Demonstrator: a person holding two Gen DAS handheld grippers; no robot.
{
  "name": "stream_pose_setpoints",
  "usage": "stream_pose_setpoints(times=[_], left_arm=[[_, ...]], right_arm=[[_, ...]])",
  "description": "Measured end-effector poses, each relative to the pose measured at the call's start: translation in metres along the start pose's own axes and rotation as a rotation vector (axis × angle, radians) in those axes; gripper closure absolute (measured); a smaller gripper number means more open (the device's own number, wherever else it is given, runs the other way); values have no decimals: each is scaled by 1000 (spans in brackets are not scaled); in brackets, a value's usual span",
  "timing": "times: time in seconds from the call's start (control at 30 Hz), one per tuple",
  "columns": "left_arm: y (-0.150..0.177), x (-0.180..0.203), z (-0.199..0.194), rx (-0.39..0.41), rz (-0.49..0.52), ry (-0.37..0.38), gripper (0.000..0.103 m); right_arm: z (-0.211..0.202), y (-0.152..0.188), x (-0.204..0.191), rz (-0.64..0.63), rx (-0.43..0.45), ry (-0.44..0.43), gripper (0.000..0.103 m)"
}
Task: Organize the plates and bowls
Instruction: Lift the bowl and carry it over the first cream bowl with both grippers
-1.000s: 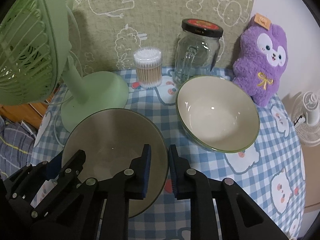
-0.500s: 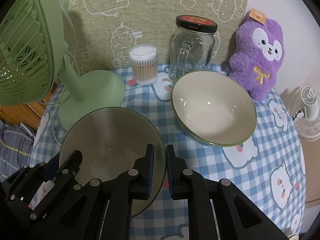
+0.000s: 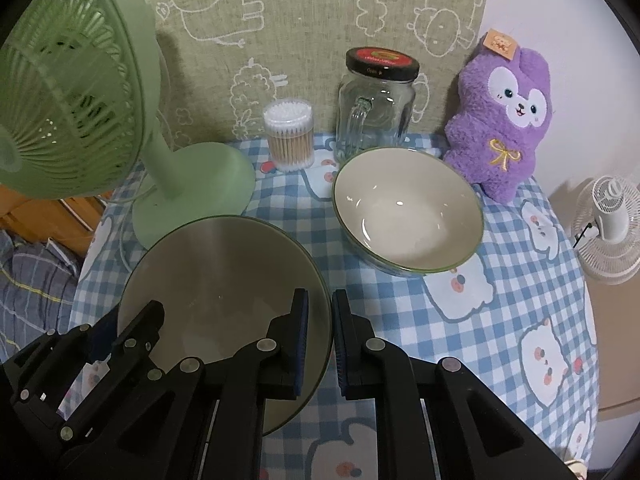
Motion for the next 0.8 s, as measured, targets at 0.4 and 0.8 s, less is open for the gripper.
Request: stream_pose_setpoints(times=[0.4,0.8], left_arm=[[9,3,-46,38,-33,-5,92],[20,6,-108,87,-58,-20,92]], right_arm=[[-47,7,3,-22,41,-4,88],[-112,22,10,-35,94,-22,88]])
Point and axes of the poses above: each gripper's, at about its wrist camera, not at the fingertips, and z roughly the way its jaws point, x to its right, y to its underside, the point moved 10 cm from there along z, roughly the way its jaws point, and after that the axes turned 6 degrees about -x, right-handed, at the moved point
